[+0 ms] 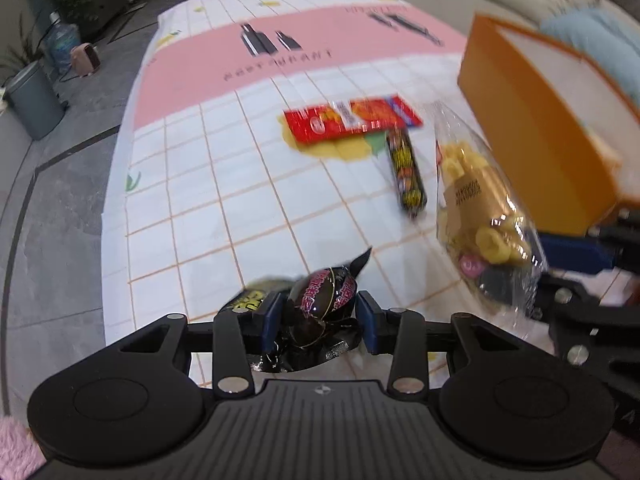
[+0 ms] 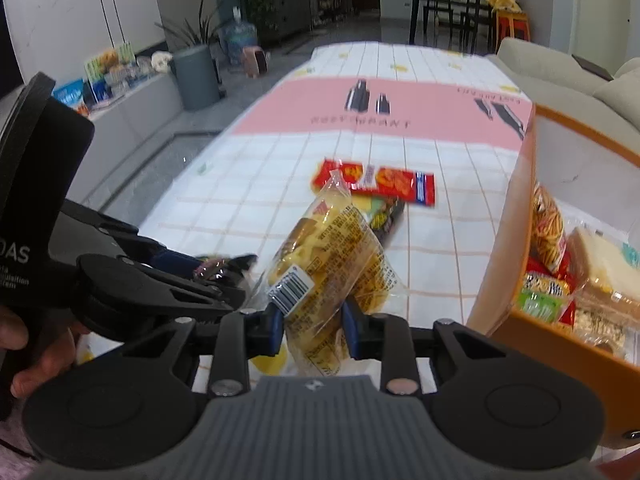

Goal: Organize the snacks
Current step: 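Lift both bags and carry them over the orange box, then lower both bags into the orange box and open both tools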

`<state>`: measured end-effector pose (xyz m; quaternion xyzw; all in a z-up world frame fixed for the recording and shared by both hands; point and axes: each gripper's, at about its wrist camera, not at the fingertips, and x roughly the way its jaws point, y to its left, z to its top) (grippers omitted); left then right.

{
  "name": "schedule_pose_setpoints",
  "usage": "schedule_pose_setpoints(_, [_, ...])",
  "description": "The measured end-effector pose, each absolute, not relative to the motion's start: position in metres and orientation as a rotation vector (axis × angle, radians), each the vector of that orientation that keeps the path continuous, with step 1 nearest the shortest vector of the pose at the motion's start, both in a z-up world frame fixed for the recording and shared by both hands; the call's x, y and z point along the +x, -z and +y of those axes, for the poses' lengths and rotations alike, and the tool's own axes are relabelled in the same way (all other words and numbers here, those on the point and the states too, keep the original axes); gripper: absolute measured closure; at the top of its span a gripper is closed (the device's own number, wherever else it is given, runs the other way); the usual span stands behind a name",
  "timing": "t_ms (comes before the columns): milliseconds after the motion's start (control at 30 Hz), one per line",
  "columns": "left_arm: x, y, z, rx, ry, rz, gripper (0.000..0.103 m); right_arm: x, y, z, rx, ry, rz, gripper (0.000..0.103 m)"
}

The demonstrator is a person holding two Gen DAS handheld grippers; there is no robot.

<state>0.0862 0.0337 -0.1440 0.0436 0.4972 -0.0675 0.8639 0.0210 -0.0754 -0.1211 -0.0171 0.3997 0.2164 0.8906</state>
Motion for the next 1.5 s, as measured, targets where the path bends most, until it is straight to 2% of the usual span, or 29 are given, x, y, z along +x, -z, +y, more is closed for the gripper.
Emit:
schedule_pose_setpoints(433, [0.091,0.072,0.033,-0.072,0.189,0.935,0.058,0.015,0.056,-0.090,-0.037,-0.442,0.664,0.075])
schedule_pose_setpoints(800, [0.128,0.014,-0.062,0.057,0.420,0.838,0.058,0.026,0.016,-0.157,-0.177,-0.288,0.579,0.075])
schedule_pose_setpoints(1167, [0.166,0.029,-0.163,0.226,0.547,0.856,0.058,0.059,0.048,-0.225,-0.405,-0.134,0.695,0.075])
schedule_pose_setpoints(1500, [0.212,0.061,-0.209,0.311,0.556,0.931,0.058,0.099,0.076,-0.253,-0.399,-0.155,0.783,0.075])
